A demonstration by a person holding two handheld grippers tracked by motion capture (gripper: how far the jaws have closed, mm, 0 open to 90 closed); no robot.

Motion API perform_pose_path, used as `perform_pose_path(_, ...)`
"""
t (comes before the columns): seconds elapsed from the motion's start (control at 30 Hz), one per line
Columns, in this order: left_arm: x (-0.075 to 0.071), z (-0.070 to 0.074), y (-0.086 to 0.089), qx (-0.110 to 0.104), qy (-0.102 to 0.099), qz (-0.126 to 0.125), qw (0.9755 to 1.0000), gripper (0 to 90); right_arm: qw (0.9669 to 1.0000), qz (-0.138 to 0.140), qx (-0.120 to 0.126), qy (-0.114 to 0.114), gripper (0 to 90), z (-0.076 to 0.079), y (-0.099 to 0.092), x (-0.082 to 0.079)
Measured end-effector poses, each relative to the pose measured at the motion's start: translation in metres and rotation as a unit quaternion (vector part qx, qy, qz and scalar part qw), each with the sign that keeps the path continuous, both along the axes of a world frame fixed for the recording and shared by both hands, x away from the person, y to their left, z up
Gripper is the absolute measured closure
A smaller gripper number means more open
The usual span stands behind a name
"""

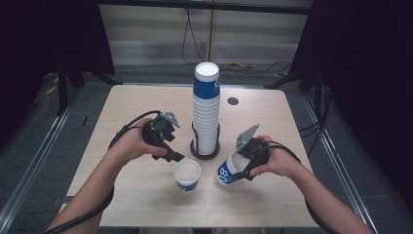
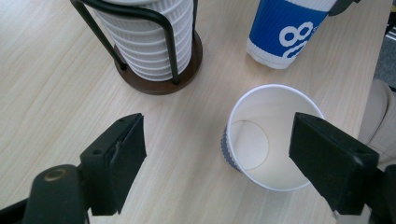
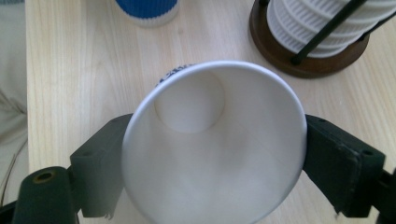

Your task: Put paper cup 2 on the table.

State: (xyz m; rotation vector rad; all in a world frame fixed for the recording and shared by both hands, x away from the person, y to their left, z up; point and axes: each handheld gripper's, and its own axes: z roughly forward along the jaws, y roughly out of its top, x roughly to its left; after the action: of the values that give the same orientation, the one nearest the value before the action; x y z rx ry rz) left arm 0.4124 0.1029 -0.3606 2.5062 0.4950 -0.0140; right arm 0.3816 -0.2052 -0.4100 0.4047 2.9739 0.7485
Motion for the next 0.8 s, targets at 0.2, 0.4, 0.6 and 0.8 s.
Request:
perform_pose_path(0.2, 0.000, -0.001, 0.003, 0.002, 0.002, 0.001, 1.0000, 18.7, 0.9999, -0.002, 0.003, -0.012, 13.5, -0.002, 0.009, 0.000)
perform_pose_path(0.4, 0.000, -0.003, 0.006, 0.008, 0.002, -0.006, 0.9999, 18.7, 0.9994, -0.012, 0.031, -0.011, 13.7, -0.009, 0.011, 0.000)
perform_pose_path(0.6, -0.001, -0.005, 0.009, 0.007, 0.006, -0.001, 1.0000, 18.7, 0.9985, -0.017, 0.050, -0.009, 13.6, -0.021, 0.010, -0.002)
perform_pose_path(0.8, -0.002, -0.005, 0.012, 0.001, 0.005, 0.009, 0.9999, 18.7, 0.9981, -0.019, 0.057, -0.015, 13.7, -0.023, 0.009, -0.002)
